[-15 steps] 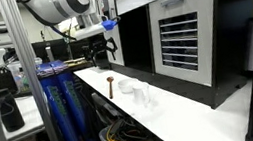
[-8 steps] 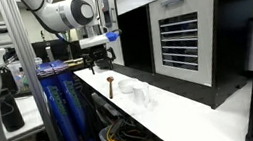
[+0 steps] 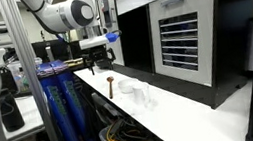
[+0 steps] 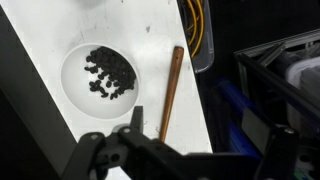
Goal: Use the wooden spoon to mix in the bowl
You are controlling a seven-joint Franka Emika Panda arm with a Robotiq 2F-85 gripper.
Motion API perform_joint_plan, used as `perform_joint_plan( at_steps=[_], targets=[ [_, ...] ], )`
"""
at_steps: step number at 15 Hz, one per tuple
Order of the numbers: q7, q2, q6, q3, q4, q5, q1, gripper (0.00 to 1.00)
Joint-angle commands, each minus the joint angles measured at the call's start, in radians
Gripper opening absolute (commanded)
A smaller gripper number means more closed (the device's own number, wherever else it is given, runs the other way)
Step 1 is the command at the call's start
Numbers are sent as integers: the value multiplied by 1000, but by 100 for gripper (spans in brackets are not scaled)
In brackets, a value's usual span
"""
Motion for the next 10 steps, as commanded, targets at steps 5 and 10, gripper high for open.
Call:
perform_joint_plan(
  at_steps=[5, 10],
  targets=[
    [-1, 0, -3, 18, 2, 3, -18, 100],
    [4, 27, -24, 15, 53, -4, -26, 100]
  ],
)
